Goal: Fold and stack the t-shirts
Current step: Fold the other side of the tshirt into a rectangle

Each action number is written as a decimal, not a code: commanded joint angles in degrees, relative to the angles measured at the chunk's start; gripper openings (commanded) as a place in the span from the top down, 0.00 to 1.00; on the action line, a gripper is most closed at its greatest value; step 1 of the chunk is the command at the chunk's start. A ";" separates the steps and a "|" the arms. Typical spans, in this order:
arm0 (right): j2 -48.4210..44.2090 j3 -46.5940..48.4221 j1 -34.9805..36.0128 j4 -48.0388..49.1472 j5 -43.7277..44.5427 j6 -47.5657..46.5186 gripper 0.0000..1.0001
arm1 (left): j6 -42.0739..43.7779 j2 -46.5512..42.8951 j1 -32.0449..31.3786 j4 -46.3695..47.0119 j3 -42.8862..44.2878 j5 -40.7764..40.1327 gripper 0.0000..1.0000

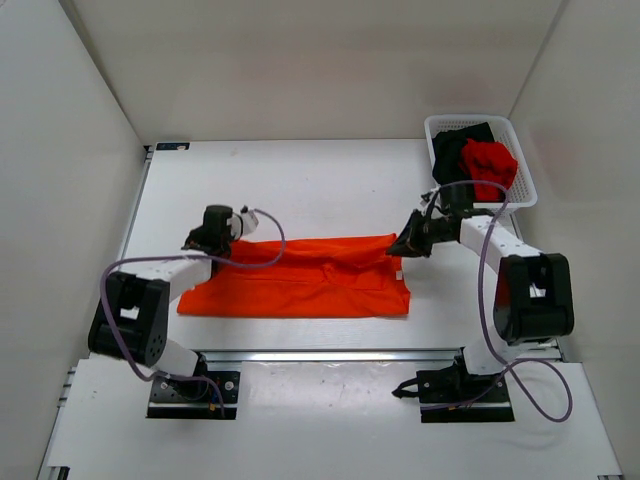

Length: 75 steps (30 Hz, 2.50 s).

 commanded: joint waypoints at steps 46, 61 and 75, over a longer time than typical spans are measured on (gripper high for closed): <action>-10.63 -10.34 -3.48 -1.28 -7.83 -0.01 1.00 | 5.30 -7.21 2.56 1.32 -10.69 3.46 0.86; -11.16 -14.85 -4.19 -6.02 -5.83 -2.99 0.65 | 2.77 -12.30 1.06 -0.07 -13.34 1.96 0.01; 8.94 22.23 6.18 -19.03 25.81 -11.25 0.97 | -15.61 -21.40 0.36 -15.37 -0.68 6.99 0.08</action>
